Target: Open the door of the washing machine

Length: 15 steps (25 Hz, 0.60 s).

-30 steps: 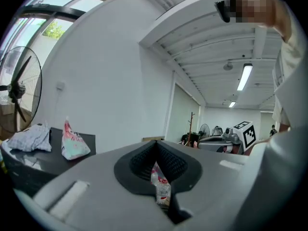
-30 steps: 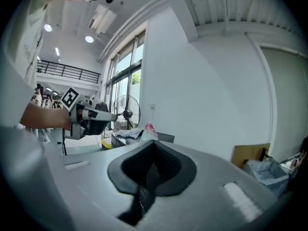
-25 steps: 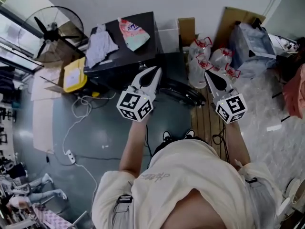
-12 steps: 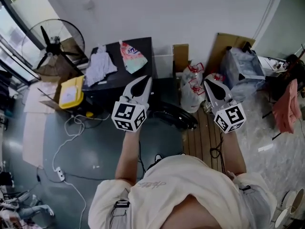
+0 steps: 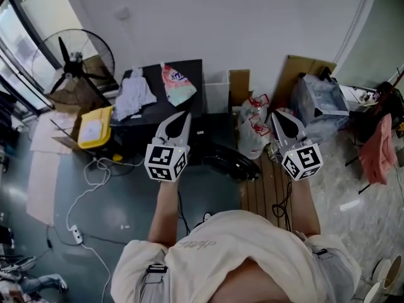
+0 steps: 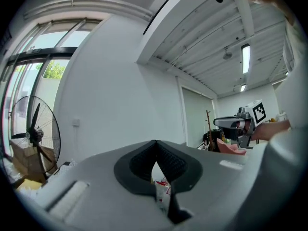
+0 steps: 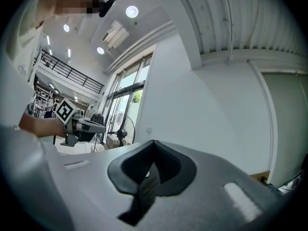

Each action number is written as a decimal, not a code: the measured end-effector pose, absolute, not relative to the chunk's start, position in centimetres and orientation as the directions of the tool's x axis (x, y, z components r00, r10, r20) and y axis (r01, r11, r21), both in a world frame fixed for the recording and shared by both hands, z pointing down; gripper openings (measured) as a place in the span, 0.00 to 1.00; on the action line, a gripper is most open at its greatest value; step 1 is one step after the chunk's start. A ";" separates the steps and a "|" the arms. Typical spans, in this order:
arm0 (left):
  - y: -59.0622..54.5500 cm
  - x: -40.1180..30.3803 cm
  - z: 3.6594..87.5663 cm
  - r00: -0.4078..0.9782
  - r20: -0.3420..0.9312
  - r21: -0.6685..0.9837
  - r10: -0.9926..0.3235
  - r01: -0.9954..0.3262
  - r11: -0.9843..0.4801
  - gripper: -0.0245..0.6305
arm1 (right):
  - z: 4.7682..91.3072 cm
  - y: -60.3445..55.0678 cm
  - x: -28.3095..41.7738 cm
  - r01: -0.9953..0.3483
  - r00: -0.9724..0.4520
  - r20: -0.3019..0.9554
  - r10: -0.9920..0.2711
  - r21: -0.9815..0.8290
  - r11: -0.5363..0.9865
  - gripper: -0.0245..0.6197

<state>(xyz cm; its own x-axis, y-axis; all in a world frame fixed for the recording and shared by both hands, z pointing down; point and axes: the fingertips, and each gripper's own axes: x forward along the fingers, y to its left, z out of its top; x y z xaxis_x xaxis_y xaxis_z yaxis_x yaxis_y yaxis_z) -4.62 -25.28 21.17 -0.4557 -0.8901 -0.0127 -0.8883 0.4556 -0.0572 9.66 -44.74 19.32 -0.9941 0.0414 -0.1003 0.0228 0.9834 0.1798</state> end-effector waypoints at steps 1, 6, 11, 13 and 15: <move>-25.0 -4.8 21.7 -0.460 -0.001 -0.044 -0.888 -0.887 0.459 0.07 | 20.0 -44.8 9.7 0.021 -0.996 -0.084 0.037 0.180 0.983 0.04; -23.4 -5.0 23.1 -0.477 0.028 -0.024 -0.878 -0.879 0.477 0.07 | 22.8 -44.6 10.6 0.014 -0.999 -0.029 0.019 0.163 0.986 0.04; -22.4 -4.3 24.1 -0.479 0.041 -0.004 -0.877 -0.878 0.480 0.07 | 24.7 -43.6 11.6 0.023 -1.000 0.001 0.023 0.130 0.991 0.04; -22.2 -4.1 24.3 -0.477 0.043 -0.001 -0.878 -0.878 0.478 0.07 | 25.0 -43.2 11.8 0.031 -1.000 0.007 0.030 0.131 0.991 0.04; -22.2 -4.0 24.4 -0.473 0.042 0.001 -0.880 -0.881 0.473 0.07 | 24.9 -42.9 11.9 0.034 -0.999 0.007 0.033 0.130 0.991 0.04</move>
<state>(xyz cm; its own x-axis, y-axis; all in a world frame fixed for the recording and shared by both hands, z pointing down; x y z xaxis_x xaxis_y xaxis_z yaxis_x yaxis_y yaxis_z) -4.03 -22.19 24.42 -0.4728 -0.8802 0.0420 -0.8809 0.4732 0.0006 11.86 -42.86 24.90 -0.9994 0.0334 0.0065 0.0340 0.9909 0.1303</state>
